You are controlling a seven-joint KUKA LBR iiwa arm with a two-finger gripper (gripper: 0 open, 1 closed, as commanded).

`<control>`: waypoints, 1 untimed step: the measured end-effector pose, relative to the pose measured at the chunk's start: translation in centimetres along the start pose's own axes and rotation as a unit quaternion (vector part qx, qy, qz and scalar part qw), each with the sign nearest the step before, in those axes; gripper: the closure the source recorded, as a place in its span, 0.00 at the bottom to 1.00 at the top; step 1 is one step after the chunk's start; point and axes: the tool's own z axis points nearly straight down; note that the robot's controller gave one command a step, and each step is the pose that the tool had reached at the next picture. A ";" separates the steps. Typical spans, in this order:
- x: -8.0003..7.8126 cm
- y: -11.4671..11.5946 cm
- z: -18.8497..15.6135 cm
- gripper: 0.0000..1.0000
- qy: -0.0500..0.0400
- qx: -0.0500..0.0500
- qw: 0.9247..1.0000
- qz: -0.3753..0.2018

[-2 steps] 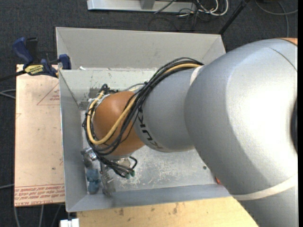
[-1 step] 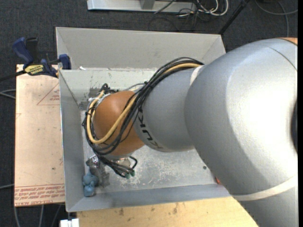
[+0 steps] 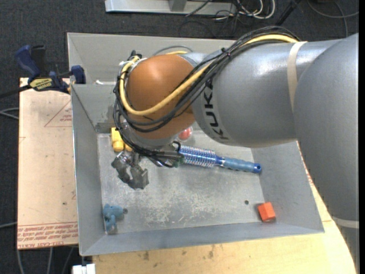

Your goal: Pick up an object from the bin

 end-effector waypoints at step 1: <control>0.1 0.2 0.3 0.00 0.003 -0.002 1.000 0.000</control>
Offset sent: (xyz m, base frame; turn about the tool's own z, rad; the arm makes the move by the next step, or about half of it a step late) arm 0.0000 0.0000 0.0000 0.0000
